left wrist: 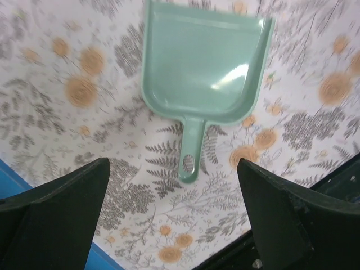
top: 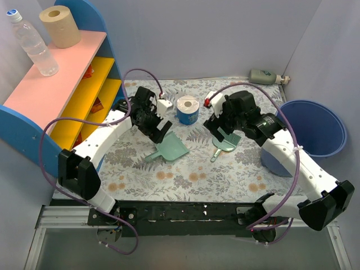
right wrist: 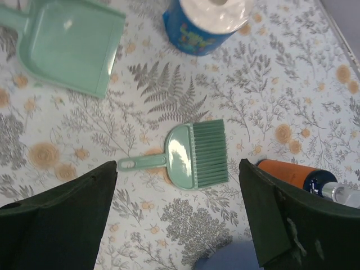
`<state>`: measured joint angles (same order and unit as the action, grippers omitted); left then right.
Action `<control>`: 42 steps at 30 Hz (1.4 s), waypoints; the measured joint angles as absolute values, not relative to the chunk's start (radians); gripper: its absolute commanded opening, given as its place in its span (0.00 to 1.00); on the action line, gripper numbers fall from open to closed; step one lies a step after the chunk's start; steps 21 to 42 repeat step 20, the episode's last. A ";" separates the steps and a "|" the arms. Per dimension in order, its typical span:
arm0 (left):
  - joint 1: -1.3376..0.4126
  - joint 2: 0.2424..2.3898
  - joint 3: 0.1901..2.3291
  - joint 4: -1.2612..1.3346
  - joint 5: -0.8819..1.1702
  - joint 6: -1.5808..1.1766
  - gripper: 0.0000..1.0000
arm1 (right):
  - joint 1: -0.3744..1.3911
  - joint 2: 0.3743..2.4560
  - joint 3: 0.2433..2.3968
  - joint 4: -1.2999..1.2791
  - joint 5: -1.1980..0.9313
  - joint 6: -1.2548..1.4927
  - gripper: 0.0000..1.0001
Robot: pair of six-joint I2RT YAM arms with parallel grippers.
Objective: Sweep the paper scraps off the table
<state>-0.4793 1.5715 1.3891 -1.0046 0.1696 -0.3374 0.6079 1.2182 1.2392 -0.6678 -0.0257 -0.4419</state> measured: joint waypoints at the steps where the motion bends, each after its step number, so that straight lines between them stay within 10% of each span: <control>1: -0.476 1.562 1.419 -0.997 0.177 -0.352 0.98 | 0.604 1.228 1.284 -0.678 -0.019 -0.403 0.95; 15: -0.469 1.590 1.773 -0.857 -0.002 -0.564 0.98 | 0.561 1.319 1.601 -0.649 0.248 -0.089 0.98; 42: -0.467 1.599 1.776 -0.852 -0.029 -0.592 0.98 | 0.558 1.319 1.600 -0.638 0.292 -0.081 0.98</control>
